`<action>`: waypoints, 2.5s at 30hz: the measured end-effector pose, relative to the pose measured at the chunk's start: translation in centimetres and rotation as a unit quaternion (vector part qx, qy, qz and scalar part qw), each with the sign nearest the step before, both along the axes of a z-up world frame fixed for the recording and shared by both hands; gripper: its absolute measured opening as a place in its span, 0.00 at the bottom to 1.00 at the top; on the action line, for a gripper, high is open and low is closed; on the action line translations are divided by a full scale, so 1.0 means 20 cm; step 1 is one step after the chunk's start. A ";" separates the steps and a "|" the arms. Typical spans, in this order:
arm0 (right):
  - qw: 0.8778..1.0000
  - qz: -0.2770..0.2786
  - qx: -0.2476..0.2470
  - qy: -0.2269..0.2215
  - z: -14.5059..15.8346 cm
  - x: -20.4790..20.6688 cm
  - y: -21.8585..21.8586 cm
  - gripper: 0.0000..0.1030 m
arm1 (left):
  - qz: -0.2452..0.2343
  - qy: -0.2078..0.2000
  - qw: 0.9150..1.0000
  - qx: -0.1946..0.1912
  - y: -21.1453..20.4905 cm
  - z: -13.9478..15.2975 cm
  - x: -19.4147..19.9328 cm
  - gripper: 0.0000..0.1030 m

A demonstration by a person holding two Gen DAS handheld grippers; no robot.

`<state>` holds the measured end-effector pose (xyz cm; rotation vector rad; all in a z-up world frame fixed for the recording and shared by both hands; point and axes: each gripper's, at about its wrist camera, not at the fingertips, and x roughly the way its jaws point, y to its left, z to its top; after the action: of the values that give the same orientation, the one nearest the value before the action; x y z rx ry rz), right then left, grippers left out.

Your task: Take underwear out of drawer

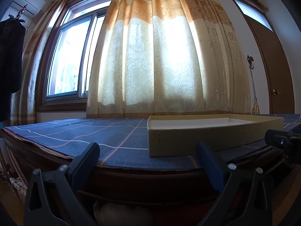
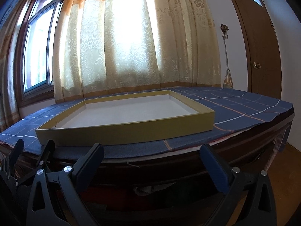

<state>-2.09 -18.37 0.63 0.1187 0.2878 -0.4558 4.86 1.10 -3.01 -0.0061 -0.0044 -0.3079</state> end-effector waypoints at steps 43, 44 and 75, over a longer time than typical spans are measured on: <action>1.000 0.014 0.024 0.004 0.02 -0.13 0.07 1.00 | -0.035 0.000 0.976 0.213 -0.18 -0.06 -0.23 0.99; 1.000 0.015 0.023 0.003 0.02 -0.14 0.08 1.00 | -0.041 -0.002 0.976 0.213 -0.19 -0.06 -0.24 1.00; 0.999 0.016 0.043 0.025 -0.03 -0.22 0.05 1.00 | -0.019 0.114 0.981 0.157 -0.07 -0.03 -0.24 1.00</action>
<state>-6.39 -17.42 -0.06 0.1858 0.3576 -0.4149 0.01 -0.32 -3.55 0.2722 0.2725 -0.3419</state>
